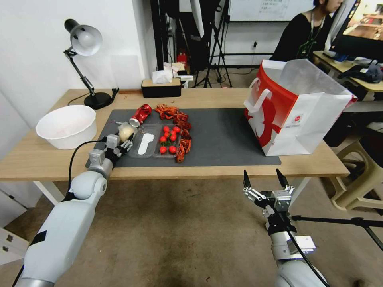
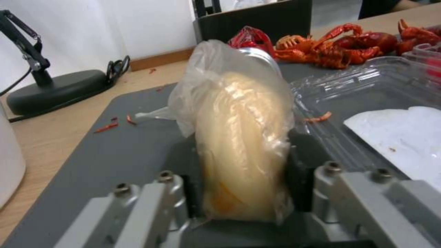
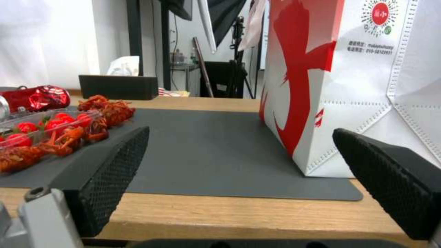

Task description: Pick up the trash from the table and place it into the takeout bag.

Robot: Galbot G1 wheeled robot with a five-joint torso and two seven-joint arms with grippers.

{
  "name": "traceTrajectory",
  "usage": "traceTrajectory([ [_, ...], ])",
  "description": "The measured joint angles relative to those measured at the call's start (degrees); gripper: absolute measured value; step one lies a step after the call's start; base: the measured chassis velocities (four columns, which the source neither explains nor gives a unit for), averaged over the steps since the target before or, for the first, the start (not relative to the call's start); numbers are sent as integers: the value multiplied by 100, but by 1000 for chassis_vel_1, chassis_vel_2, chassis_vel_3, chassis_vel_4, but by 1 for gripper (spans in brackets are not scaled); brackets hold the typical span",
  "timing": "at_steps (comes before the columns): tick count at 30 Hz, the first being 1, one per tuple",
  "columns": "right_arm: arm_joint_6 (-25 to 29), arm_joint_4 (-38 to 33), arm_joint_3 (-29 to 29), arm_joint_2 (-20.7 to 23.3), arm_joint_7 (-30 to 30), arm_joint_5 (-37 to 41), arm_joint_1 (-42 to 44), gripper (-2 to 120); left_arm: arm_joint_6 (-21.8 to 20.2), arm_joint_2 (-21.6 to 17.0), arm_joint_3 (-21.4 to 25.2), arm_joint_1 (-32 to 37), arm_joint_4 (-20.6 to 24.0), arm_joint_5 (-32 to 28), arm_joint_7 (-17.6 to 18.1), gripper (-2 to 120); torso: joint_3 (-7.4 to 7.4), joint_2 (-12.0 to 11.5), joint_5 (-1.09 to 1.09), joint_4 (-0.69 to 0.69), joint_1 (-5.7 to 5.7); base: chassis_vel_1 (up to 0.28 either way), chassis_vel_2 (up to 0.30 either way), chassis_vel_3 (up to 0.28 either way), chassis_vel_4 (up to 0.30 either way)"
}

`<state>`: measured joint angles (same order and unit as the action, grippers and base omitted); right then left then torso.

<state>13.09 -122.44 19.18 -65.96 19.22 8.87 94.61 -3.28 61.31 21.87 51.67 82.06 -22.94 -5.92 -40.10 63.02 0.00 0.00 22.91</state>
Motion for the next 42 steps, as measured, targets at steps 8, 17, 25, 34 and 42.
traceTrajectory([
  [8, -15, 4, -9, -15, 2, 1, -13, 100, 15, -64, 6, -15, 36, 0, -2, 11, 0, 0, 0, 0, 0, 0, 0, 0, 0],
  [17, -21, -23, -11, -20, 2, 1, -19, 100, 37, -193, 71, 82, 508, -128, -4, 7, 0, 0, 0, 1, 0, 0, 0, 0, 0],
  [25, -22, -49, -25, -21, -2, 1, -22, 100, 93, -454, -263, -140, 1454, -1117, -53, 7, 0, 1, 2, 0, 0, 0, 0, 0, 0],
  [34, -22, -55, 21, -17, -3, 0, -12, 100, 511, -657, -1806, -1515, 1515, -2365, -779, 7, -1, 1, -3, 1, 0, 0, 0, 0, 0],
  [42, -24, -57, 124, -5, -3, 0, -12, 100, 518, -194, -3396, -3152, 966, -2898, -807, 7, -1, 0, 2, 0, 1, 0, 0, 0, 0],
])
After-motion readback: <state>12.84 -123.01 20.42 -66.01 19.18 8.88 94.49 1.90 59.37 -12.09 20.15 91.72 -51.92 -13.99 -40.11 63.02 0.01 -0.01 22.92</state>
